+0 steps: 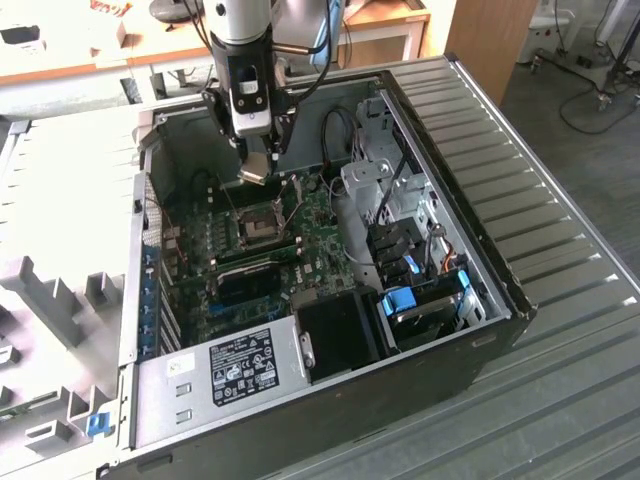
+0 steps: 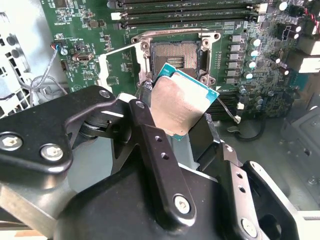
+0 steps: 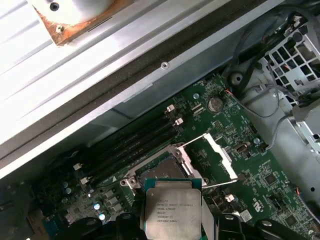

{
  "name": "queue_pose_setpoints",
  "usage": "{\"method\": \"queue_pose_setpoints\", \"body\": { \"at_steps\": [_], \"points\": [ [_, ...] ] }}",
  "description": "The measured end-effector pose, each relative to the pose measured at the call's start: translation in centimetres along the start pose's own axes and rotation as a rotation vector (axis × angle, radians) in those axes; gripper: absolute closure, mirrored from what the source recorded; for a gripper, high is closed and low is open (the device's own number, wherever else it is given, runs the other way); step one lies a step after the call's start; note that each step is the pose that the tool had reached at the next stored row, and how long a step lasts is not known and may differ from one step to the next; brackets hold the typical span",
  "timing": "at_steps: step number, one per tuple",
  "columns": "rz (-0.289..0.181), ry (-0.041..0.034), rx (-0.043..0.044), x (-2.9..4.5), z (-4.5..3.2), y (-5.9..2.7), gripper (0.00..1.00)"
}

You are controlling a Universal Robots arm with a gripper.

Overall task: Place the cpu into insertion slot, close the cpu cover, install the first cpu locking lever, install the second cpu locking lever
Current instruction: 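Place the cpu into insertion slot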

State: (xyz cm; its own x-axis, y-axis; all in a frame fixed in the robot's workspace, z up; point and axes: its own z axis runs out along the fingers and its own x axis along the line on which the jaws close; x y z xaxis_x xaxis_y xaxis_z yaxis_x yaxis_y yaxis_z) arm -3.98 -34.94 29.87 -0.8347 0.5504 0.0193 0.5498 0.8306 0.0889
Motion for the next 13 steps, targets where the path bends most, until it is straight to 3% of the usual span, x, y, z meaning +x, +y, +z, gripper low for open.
{"method": "queue_pose_setpoints", "body": {
  "at_steps": [5, 10, 13],
  "points": [
    [0.004, -0.0004, -0.0001, 0.00, 0.00, 0.00, 0.46],
    [0.067, -0.0060, -0.0013, 0.00, 0.02, 0.00, 0.46],
    [0.072, -0.0065, -0.0014, 0.00, 0.02, 0.00, 0.46]
  ]
}}
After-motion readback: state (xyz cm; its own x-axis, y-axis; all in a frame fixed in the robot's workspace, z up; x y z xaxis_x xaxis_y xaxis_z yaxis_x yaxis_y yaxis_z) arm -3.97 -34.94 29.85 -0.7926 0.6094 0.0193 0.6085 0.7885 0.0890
